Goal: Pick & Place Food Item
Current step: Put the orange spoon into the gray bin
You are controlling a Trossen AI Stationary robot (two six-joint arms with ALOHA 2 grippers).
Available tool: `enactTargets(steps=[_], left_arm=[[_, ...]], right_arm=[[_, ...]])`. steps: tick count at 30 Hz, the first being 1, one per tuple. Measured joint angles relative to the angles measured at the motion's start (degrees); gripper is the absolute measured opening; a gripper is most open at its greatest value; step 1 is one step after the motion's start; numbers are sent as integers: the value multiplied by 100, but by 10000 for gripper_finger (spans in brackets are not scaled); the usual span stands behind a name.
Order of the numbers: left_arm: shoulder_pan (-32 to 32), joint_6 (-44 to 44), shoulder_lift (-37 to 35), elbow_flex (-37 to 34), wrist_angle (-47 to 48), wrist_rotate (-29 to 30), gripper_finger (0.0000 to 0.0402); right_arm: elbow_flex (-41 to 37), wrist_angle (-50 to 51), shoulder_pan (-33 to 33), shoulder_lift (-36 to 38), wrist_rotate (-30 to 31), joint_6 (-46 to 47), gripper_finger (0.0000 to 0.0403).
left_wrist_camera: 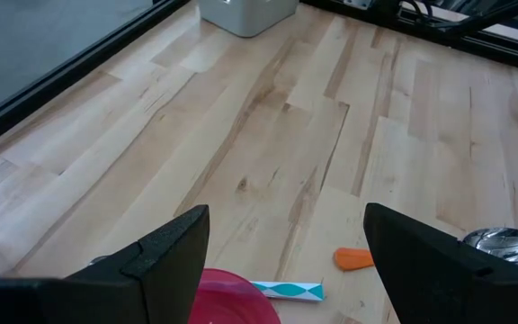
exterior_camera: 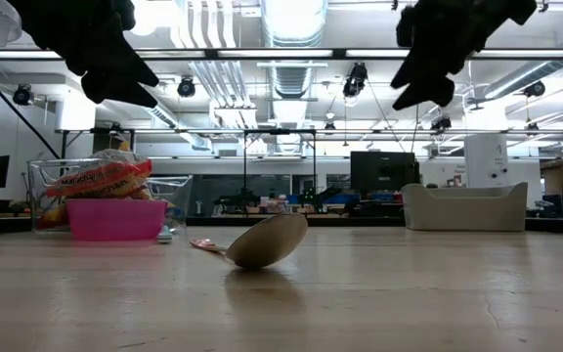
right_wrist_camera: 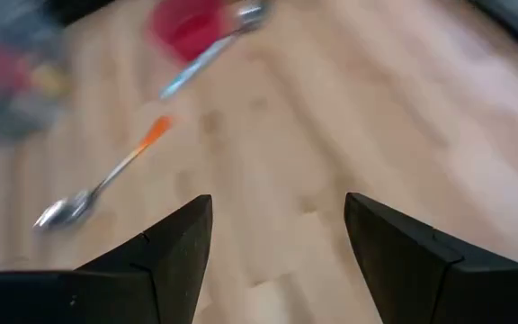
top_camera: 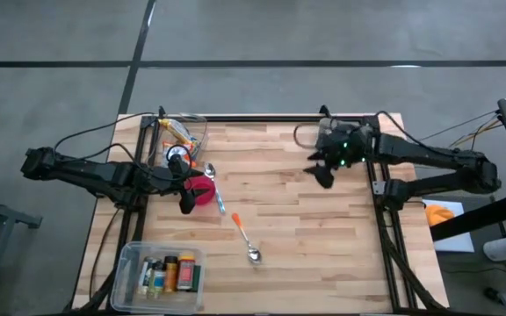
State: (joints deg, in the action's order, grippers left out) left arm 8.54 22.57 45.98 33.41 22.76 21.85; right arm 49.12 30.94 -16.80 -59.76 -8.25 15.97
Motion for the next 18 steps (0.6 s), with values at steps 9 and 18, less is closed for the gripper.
enactTargets(steps=[9,18], left_arm=[[0,-2,0,0,0,0,298],[2,0,0,0,0,0,298]], right_arm=[[-2,-331,1681,-596,-247,-1814,251],[-2,-2190,2599,-1861,-70,-1847,251]])
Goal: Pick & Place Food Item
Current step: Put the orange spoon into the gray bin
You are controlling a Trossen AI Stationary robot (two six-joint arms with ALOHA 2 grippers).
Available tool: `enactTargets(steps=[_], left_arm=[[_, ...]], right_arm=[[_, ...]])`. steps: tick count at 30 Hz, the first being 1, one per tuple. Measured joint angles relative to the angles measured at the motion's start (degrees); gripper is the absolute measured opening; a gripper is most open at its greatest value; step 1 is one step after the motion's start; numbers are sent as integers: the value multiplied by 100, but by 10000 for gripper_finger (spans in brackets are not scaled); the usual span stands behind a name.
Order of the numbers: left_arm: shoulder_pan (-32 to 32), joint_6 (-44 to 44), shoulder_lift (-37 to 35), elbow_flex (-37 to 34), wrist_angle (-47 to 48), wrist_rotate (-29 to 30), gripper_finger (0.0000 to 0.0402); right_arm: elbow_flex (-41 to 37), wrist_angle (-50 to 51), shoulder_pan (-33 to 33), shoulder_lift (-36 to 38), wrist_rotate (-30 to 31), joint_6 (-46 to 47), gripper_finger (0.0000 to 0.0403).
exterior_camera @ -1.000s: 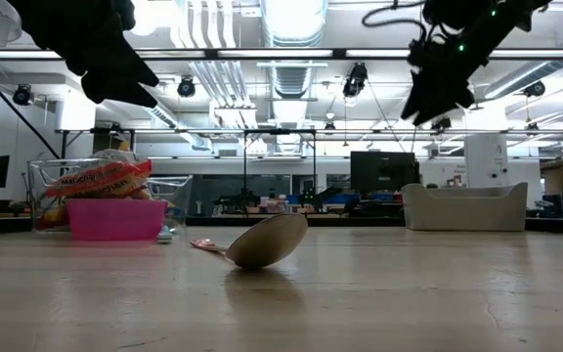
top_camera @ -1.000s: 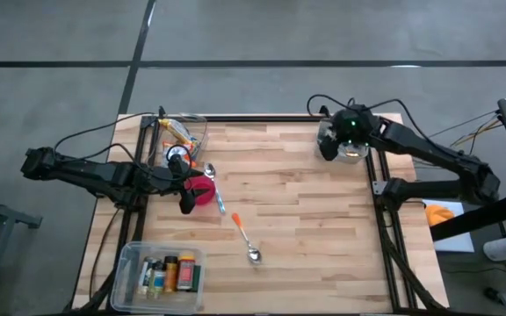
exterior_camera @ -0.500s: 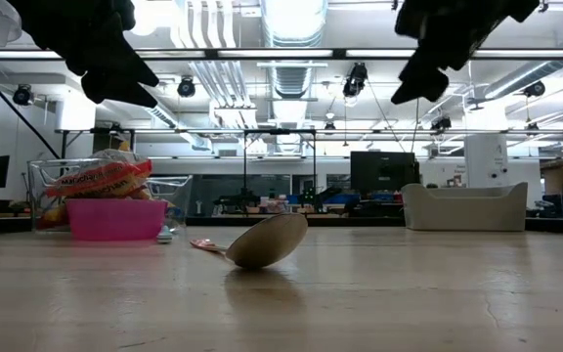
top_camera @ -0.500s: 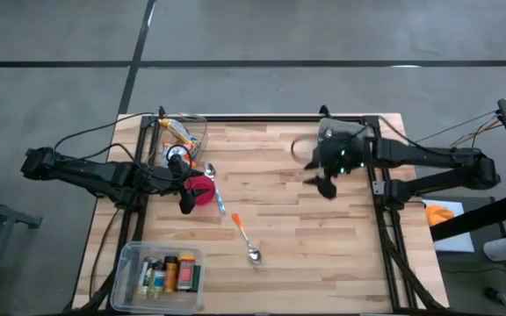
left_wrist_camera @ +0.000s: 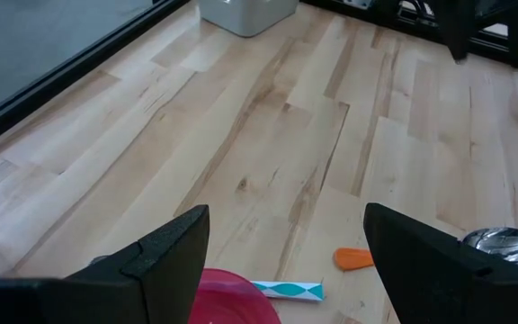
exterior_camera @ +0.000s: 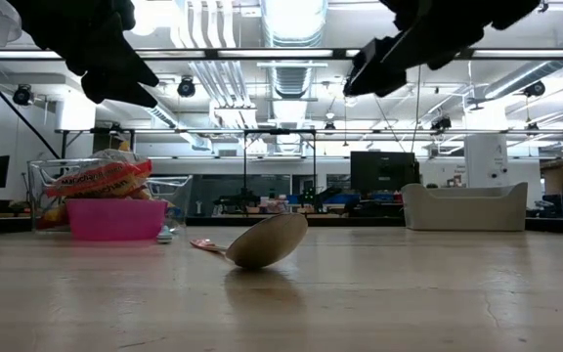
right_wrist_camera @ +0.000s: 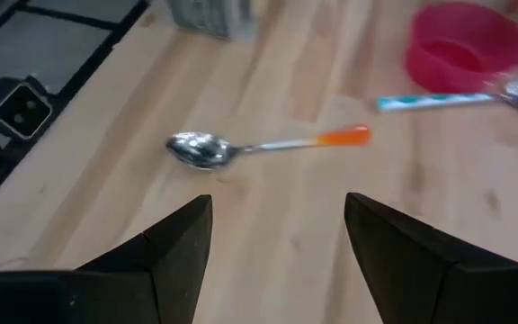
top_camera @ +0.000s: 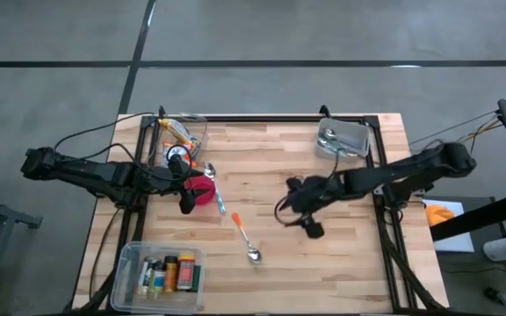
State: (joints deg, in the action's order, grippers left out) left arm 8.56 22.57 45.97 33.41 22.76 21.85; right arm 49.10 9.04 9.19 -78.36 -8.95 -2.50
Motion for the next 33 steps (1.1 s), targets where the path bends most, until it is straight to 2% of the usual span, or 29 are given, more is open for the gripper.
enactTargets(steps=[5,11,14,25,33], left_arm=[[-1,-1,0,0,0,-1,298],[-1,-2,0,0,0,-2,298],[-2,-2,0,0,0,-2,298],[0,-2,0,0,2,-2,298],[0,0,0,0,2,0,298]], right_arm=[[56,-656,359,-663,125,-37,251],[441,-629,756,-1315,917,-370,251],[643,-625,862,-1583,1039,-458,251],[862,-632,926,-1714,283,-1422,251],[857,-937,981,-1741,301,-1426,251]])
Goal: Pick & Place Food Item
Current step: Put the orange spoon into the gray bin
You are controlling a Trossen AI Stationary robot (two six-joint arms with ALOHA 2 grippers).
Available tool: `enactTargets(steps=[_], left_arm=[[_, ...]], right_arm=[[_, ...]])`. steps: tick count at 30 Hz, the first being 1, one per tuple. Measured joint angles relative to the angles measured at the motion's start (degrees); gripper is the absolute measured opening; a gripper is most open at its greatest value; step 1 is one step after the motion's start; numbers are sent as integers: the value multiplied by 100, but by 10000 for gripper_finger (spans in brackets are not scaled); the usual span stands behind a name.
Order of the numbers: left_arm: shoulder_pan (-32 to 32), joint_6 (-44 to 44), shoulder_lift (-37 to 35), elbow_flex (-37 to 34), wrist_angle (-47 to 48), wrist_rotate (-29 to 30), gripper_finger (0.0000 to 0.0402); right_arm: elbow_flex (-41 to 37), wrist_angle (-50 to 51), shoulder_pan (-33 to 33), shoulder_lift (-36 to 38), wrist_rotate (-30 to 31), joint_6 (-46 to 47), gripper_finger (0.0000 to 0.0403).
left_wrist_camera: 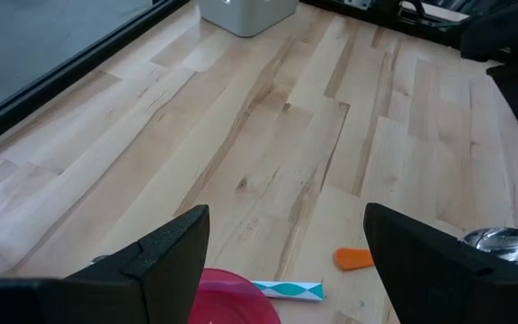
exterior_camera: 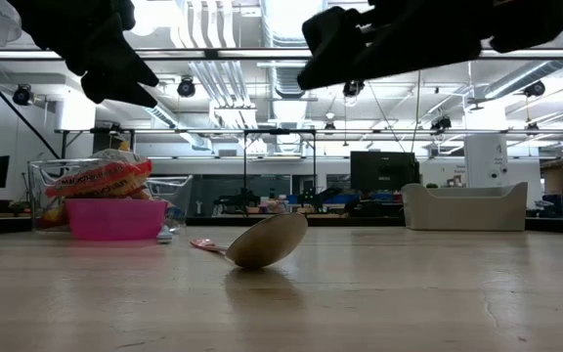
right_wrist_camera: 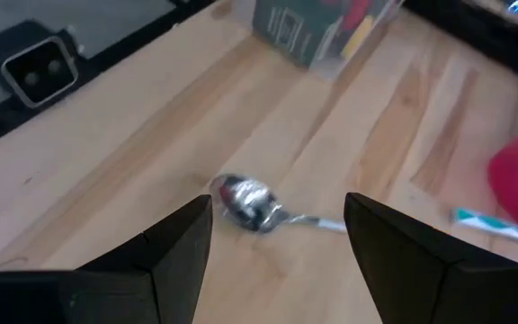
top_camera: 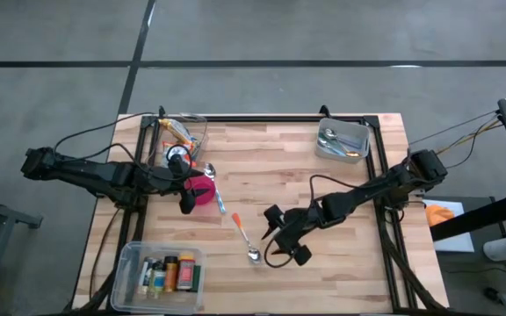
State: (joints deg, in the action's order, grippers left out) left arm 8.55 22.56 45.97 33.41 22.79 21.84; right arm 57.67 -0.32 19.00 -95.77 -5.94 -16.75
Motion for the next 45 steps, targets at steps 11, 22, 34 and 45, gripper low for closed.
enactTargets(steps=[11,22,34,45], left_arm=[[-1,-2,-2,0,0,-1,298],[0,-2,-2,0,0,0,298],[-2,0,0,0,28,0,298],[-1,-2,0,0,85,0,298]], right_arm=[[-2,-487,284,-4,428,-7,251],[-33,-753,660,-118,1048,-262,251],[262,-1748,749,-1445,859,-360,251],[754,-1701,766,-2211,1201,-771,251]])
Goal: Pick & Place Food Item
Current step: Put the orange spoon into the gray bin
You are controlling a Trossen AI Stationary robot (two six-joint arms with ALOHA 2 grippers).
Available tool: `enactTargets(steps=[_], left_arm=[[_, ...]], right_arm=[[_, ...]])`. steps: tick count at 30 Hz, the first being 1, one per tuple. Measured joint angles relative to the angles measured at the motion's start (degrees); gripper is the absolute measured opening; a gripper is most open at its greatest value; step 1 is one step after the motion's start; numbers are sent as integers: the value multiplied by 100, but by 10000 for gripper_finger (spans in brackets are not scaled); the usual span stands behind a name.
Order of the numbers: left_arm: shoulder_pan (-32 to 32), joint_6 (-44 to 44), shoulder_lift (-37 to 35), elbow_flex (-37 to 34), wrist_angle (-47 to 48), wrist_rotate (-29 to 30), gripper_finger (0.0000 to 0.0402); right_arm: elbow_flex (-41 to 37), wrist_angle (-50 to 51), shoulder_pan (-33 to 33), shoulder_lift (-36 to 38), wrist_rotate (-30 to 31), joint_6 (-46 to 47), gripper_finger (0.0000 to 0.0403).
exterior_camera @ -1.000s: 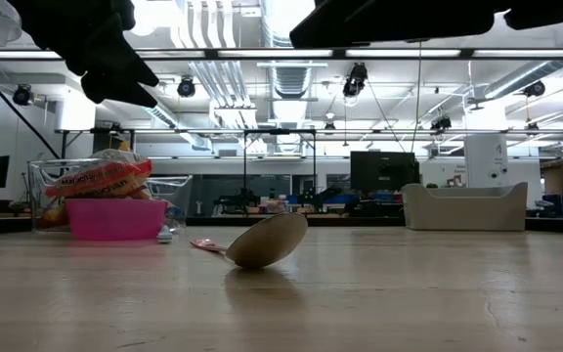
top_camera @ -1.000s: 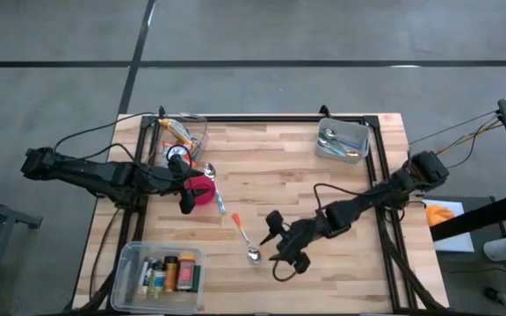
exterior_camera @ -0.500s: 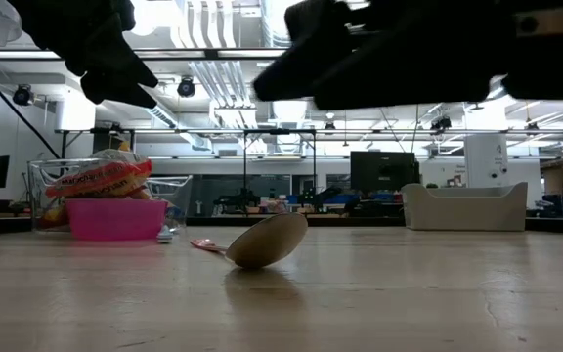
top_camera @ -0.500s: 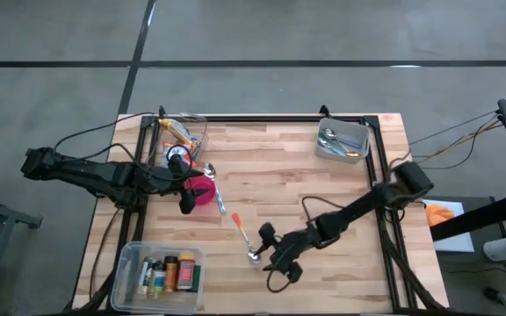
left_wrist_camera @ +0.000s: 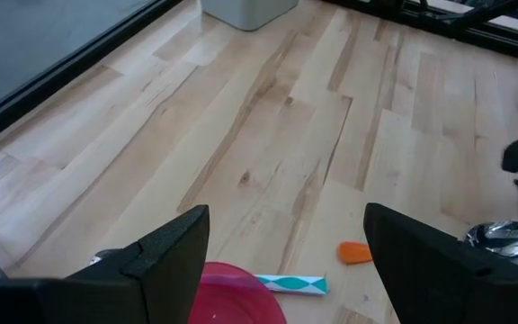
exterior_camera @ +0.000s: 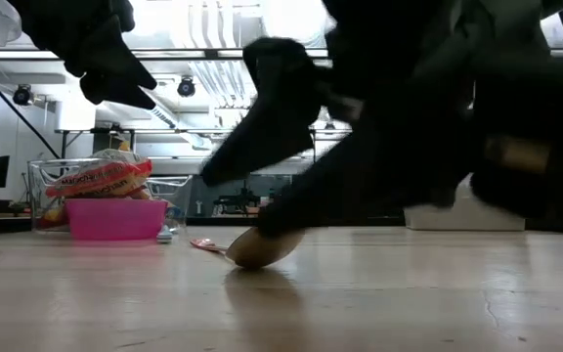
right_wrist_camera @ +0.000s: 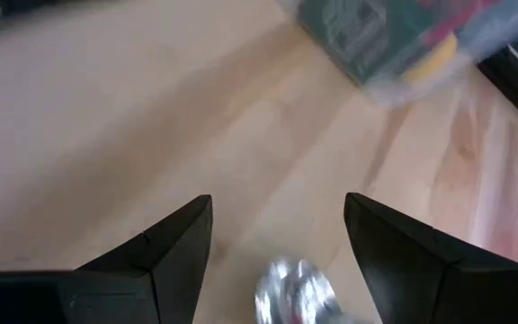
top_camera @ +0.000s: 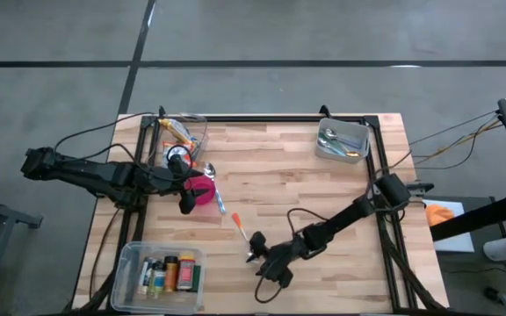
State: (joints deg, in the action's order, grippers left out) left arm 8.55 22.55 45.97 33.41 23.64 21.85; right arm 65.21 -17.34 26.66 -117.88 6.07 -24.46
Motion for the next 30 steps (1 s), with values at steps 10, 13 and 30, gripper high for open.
enactTargets(steps=[10,13,30], left_arm=[[1,2,0,0,70,0,298],[-1,1,0,0,68,-1,298],[0,0,0,0,68,0,298]], right_arm=[[-1,479,1,-55,610,177,251],[-76,474,0,38,878,181,251],[-280,447,-5,50,1204,14,251]])
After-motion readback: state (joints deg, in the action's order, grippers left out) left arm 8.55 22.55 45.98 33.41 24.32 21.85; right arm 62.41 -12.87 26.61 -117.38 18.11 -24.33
